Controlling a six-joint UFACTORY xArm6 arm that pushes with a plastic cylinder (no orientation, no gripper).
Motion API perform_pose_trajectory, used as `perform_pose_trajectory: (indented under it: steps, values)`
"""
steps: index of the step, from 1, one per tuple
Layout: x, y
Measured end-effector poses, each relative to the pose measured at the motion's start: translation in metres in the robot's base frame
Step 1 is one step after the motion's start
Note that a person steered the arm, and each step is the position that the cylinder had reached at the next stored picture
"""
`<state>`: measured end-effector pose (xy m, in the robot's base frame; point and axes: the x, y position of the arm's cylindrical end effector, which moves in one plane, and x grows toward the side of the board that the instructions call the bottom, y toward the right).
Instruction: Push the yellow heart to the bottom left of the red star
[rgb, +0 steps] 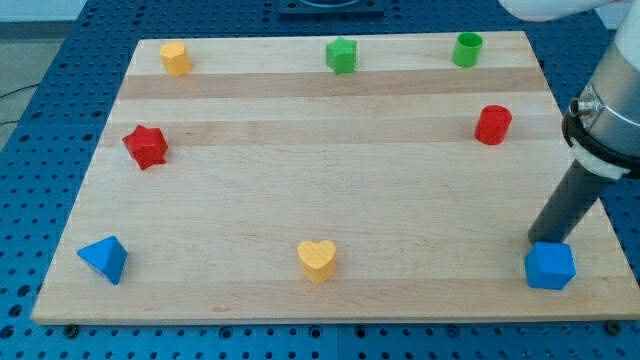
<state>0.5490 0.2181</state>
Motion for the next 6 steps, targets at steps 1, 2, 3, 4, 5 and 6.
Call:
perform_pose_trajectory:
  steps: [1,2,3,4,5,6]
  values:
    - [-0.029,0.000]
    - [-0.030,0.000]
    - [-0.031,-0.004]
    - [-0.039,-0.025]
    - [-0.078,-0.041]
    - [-0.072,-0.068]
